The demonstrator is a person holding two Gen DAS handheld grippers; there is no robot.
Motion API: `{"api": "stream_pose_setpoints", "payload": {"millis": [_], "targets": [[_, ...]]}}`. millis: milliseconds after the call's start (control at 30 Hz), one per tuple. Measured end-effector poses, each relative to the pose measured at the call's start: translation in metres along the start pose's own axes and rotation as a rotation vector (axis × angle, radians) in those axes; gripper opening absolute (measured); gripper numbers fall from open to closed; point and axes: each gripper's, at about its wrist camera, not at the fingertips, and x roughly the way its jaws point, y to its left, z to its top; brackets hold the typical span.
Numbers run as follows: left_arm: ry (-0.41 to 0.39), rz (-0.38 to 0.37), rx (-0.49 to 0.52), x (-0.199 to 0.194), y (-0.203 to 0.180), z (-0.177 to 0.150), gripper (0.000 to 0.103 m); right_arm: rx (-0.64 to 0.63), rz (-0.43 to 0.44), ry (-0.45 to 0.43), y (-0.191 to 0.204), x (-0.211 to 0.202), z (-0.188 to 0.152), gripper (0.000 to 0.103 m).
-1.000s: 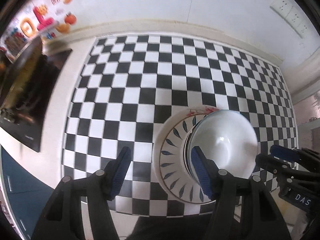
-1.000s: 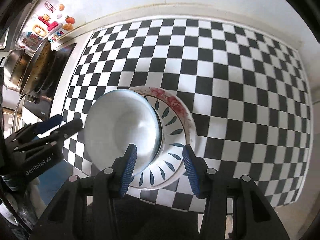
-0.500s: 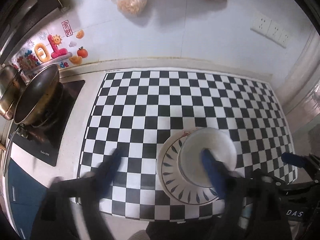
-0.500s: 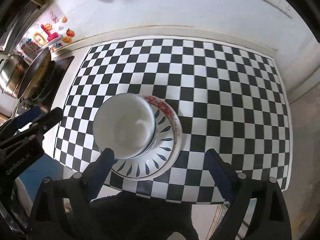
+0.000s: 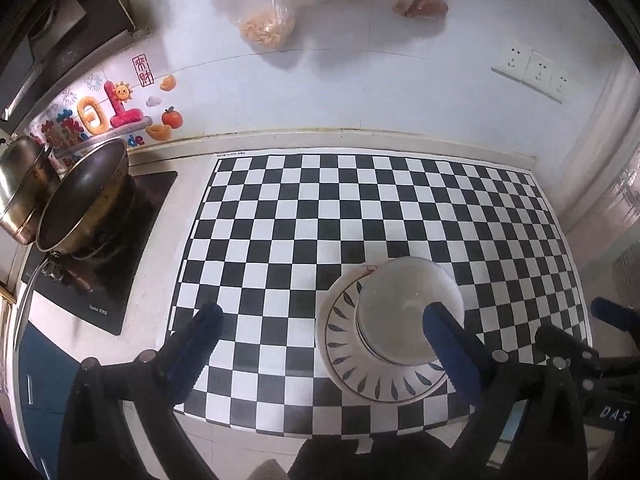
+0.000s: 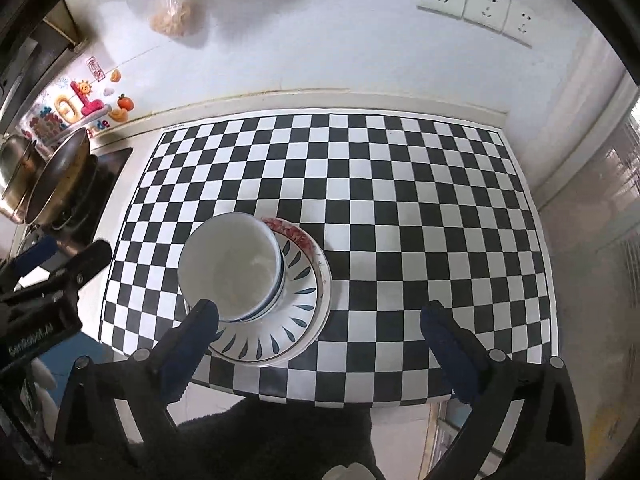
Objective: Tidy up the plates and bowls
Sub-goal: 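Open both tools and raise them away from the bowls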
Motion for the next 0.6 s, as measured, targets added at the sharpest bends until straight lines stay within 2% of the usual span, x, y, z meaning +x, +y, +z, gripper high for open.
{"api": "stream_pose_setpoints", "payload": {"millis": [200, 367, 600], "targets": [[-0.010, 0.000, 0.030, -0.014, -0.002, -0.009, 0.102, 0.034, -0.016, -0.019, 0.000, -0.012, -0.009, 0.103], [-0.007, -0.023, 0.017, -0.027, -0.001, -0.017, 0.102, 0.049, -0.027, -0.042, 0.002, -0.028, -0.020, 0.103], [-0.068, -0.011, 0.005, -0.061, -0.002, -0.025, 0.102, 0.044, -0.045, -0.119, 0.005, -0.067, -0.035, 0.103]]}}
